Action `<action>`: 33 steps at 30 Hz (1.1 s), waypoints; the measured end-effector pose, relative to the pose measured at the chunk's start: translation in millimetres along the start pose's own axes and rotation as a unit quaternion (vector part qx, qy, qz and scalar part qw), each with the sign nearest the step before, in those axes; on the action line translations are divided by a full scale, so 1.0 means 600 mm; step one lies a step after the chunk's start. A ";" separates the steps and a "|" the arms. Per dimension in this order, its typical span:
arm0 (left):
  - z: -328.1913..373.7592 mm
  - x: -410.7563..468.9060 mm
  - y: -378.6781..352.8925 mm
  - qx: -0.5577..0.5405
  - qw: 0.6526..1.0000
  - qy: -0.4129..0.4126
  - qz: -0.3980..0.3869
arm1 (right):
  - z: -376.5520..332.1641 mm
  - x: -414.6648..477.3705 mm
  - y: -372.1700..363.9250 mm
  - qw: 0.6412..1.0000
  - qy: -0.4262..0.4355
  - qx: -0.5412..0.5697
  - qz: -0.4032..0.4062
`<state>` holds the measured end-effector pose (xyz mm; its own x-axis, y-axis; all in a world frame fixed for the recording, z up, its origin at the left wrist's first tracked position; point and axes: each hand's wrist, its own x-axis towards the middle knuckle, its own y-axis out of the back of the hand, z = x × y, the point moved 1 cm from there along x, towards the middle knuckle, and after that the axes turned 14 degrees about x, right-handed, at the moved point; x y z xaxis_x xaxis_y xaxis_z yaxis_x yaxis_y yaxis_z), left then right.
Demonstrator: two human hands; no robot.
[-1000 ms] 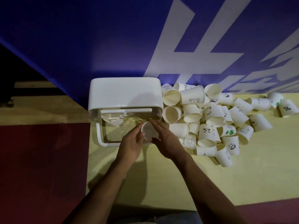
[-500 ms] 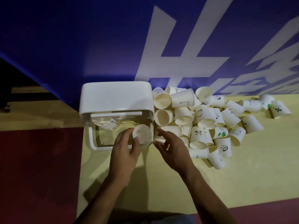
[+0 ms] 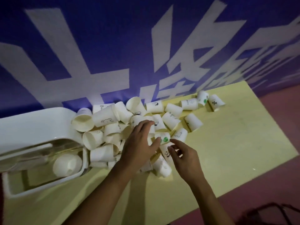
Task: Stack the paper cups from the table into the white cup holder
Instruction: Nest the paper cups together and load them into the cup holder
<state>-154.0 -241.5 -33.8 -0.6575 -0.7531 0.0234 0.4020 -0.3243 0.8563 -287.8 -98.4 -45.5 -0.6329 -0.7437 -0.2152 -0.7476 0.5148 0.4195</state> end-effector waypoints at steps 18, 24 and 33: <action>0.140 0.388 -0.272 0.399 0.869 -0.171 -0.238 | 0.153 0.177 0.231 0.996 -0.067 0.046 0.043; 0.137 0.420 -0.281 0.407 0.841 -0.228 -0.274 | 0.178 0.243 0.259 0.995 -0.065 0.037 0.058; 0.153 0.394 -0.177 0.033 0.991 -0.027 -0.129 | 0.222 0.458 0.355 0.967 -0.144 -0.081 0.192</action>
<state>-410.9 -332.6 -72.1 -0.7666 -0.6180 -0.1744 0.1754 -0.4628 0.8690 -647.8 -136.2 -132.7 -0.9053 -0.3487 -0.2424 -0.4188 0.6389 0.6453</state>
